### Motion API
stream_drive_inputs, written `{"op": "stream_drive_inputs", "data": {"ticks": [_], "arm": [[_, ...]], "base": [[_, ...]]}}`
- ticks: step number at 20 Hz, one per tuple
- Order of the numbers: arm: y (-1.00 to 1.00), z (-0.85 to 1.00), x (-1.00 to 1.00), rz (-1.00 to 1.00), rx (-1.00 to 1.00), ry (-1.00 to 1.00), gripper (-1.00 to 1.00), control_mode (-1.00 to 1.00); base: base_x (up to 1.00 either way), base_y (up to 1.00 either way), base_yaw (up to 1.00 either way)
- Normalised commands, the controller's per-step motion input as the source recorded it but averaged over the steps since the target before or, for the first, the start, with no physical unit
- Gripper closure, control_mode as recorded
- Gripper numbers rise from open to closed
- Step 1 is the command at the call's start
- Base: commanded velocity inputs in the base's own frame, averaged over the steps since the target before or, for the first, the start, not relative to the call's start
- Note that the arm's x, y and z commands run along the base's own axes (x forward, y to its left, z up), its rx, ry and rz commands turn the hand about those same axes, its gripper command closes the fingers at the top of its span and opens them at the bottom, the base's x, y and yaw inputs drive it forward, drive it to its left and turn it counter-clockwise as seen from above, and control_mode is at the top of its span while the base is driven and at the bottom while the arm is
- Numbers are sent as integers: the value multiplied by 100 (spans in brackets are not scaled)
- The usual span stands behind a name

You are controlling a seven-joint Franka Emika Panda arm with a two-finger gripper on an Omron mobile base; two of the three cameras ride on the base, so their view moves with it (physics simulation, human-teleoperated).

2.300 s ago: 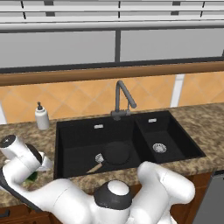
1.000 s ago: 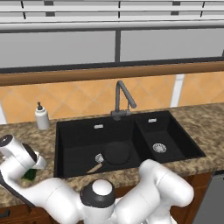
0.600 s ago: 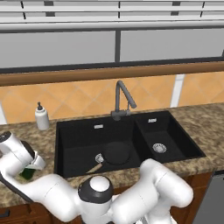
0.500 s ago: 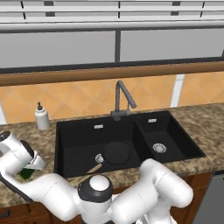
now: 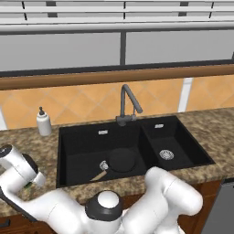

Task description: Pick the pan and sponge and place them into the sink. Then turn on the water.

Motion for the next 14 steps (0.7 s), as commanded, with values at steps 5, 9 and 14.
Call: {"op": "stream_drive_inputs", "data": {"ticks": [5,9,14], "arm": [[-40,-66,-69,-9,0,-19,100,-100],[-17,18,-20,0,6,-7,100,-100],[-55,95,-22,-3,8,13,100,-100]], "base": [[0,0,0],[0,0,0],[0,0,0]]}}
